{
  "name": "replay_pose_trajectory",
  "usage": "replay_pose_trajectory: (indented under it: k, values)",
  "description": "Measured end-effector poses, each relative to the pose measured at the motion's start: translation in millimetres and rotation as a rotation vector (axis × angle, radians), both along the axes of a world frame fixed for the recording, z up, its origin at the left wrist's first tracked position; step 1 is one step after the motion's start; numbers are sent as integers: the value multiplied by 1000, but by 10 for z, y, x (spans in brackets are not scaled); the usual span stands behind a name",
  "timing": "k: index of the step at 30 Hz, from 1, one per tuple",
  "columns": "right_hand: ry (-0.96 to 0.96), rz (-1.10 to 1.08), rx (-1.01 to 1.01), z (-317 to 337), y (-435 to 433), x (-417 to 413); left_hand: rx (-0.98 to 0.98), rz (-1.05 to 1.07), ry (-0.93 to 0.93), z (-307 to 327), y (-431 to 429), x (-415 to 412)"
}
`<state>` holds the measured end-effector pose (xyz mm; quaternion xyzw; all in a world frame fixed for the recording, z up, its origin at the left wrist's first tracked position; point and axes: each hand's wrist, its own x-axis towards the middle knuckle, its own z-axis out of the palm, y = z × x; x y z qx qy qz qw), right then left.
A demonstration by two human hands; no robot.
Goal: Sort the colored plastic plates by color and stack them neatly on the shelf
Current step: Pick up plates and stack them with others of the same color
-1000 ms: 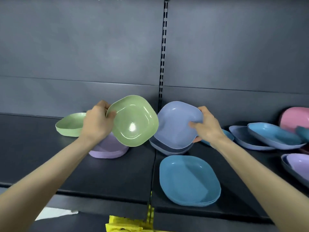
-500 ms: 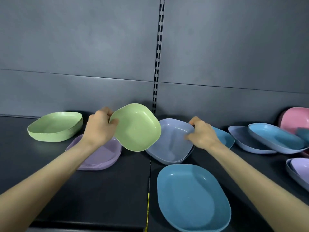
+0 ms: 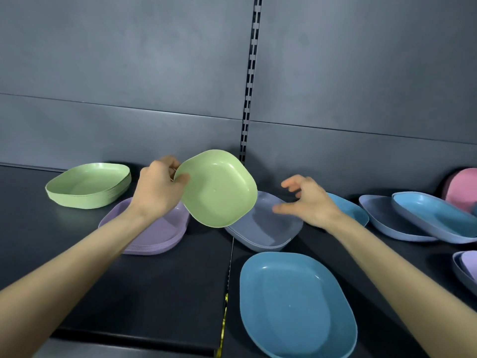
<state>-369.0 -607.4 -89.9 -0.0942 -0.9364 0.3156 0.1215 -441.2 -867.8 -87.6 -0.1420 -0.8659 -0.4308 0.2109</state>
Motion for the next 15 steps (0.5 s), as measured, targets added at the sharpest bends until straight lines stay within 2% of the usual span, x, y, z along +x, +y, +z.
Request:
replay_pose_trajectory:
  k: [3, 6, 10, 13, 15]
  values:
    - [-3, 213, -280, 222, -200, 52, 41, -7, 9, 43, -97, 39]
    - [-26, 347, -362, 360, -477, -8, 76, -31, 17, 94, -222, 88]
    - [26, 393, -347, 472, -880, -207, 121, -46, 56, 163, -453, 80]
    - [97, 353, -229, 532, -1201, -428, 133, -64, 63, 215, -731, 8]
    - [129, 326, -169, 549, -1409, -582, 165, -115, -1, 235, -958, -57]
